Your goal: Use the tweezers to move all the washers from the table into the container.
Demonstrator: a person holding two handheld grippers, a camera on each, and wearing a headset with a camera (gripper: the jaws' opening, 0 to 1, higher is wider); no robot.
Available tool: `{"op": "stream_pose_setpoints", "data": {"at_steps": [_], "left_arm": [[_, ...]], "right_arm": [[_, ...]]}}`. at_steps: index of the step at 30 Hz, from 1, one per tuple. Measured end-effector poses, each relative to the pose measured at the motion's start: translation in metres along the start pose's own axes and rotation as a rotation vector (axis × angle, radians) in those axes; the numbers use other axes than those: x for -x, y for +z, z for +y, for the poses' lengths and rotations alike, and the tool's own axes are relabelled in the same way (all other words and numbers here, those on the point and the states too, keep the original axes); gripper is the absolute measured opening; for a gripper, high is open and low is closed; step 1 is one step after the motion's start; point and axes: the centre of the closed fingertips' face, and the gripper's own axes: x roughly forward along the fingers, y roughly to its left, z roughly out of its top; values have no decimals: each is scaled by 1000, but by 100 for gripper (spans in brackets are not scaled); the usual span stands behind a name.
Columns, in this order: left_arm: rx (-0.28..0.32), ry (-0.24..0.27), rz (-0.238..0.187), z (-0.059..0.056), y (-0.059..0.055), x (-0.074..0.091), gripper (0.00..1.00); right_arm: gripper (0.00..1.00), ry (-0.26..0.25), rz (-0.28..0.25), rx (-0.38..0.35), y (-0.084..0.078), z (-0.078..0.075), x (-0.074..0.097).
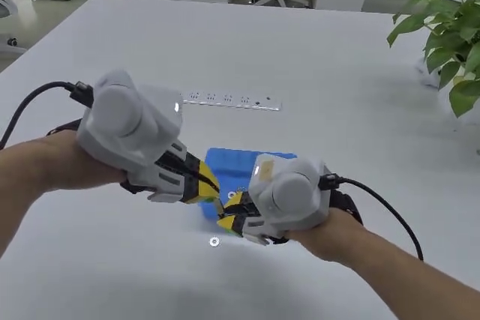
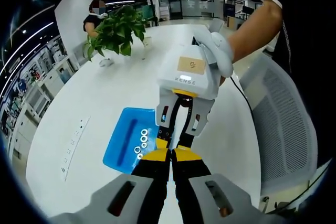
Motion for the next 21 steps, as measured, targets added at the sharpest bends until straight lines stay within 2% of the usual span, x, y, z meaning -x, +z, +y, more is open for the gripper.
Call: {"op": "stream_pose_setpoints", "data": {"at_steps": [21], "left_arm": [[41, -49, 36, -10, -23, -14, 5]], "right_arm": [[11, 46, 4, -42, -15, 19, -21]]}}
